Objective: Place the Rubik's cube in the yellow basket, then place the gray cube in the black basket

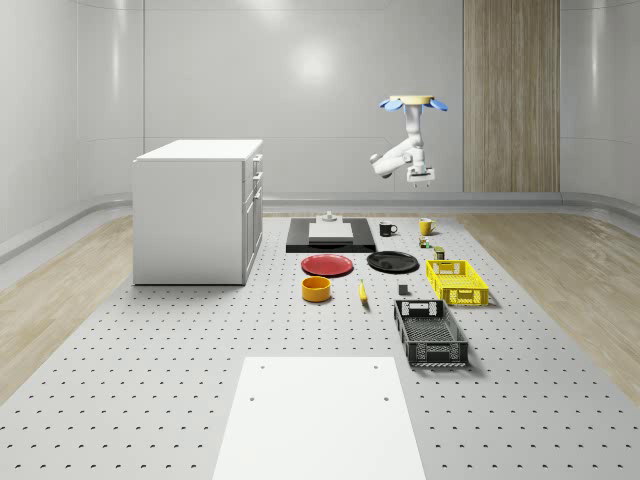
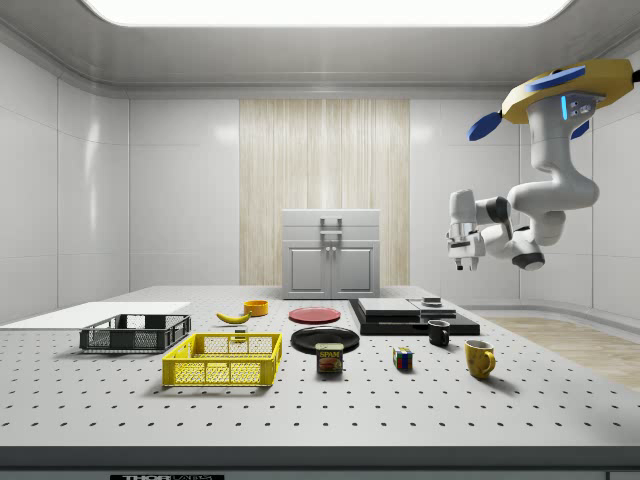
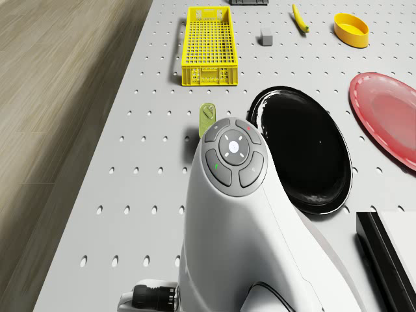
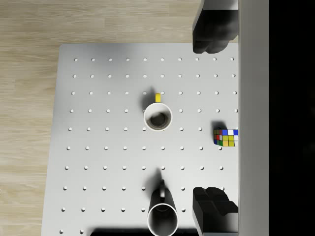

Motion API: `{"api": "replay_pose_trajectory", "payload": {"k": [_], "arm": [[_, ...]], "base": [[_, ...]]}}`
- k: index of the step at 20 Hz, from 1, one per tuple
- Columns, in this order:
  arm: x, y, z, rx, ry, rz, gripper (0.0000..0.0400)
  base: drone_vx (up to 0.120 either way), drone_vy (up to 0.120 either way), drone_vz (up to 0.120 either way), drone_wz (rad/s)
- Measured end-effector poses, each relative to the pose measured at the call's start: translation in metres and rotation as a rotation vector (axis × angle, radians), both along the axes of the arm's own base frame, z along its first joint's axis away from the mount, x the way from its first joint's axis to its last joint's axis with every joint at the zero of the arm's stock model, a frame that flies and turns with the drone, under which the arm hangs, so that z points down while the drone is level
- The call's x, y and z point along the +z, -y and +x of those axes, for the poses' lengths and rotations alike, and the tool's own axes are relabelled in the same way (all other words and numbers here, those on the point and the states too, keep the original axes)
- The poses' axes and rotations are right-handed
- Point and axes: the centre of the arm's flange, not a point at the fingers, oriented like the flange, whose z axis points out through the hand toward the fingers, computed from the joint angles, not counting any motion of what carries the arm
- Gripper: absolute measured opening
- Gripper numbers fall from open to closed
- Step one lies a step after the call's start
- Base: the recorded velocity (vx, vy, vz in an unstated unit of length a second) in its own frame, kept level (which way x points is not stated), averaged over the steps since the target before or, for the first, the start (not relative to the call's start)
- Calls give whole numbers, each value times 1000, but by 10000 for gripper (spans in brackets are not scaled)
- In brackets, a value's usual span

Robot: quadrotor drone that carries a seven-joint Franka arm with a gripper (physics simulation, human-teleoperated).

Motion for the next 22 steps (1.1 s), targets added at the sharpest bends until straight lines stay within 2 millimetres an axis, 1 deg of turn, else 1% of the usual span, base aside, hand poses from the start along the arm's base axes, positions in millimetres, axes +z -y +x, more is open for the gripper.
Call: {"api": "replay_pose_trajectory", "payload": {"k": [5,13,15,22], "arm": [[0,5,0,-1,-2,-47,400],[-1,7,0,-2,-3,-71,400],[-1,7,0,-2,-3,-74,400],[-1,8,0,-2,-3,-77,400]], "base": [[120,0,-120,0],[120,0,-120,0],[120,-80,-120,0],[120,-6,-120,0]]}}
